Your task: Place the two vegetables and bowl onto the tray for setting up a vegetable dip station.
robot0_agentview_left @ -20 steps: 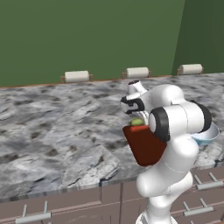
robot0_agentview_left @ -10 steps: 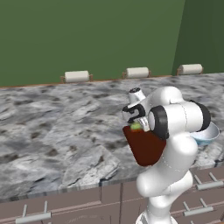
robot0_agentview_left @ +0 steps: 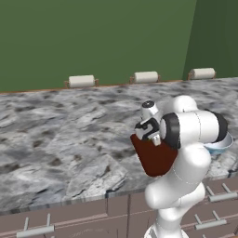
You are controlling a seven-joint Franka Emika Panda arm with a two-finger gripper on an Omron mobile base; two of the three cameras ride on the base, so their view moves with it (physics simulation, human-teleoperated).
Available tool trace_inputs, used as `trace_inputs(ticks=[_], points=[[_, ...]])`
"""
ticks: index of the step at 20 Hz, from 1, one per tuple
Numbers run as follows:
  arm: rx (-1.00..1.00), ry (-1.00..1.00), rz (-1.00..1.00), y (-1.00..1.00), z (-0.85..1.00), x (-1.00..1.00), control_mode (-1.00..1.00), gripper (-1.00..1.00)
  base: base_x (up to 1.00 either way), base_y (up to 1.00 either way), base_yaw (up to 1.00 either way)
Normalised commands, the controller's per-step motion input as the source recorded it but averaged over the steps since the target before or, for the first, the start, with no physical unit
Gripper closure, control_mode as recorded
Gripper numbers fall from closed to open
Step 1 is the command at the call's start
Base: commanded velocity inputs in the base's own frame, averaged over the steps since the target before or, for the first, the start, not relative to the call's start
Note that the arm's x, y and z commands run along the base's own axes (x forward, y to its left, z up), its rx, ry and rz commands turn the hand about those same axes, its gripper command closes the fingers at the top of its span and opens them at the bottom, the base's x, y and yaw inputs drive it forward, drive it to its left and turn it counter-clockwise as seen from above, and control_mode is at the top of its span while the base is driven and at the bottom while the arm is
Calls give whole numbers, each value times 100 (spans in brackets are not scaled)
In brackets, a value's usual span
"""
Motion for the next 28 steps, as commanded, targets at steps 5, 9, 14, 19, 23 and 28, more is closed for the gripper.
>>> trace_inputs(ticks=[5, 9, 14, 19, 23, 28], points=[[0, -8, 0, 0, -4, 13, -100, 100, 0, 0, 0], [0, -7, 0, 0, 0, 19, -100, 100, 0, 0, 0], [0, -4, 0, 0, 0, 18, -100, 100, 0, 0, 0], [0, 0, 0, 0, -8, 10, -100, 100, 0, 0, 0], [0, 0, 0, 0, -24, 8, -100, 100, 0, 0, 0], [0, 0, 0, 0, -30, 2, -100, 100, 0, 0, 0]])
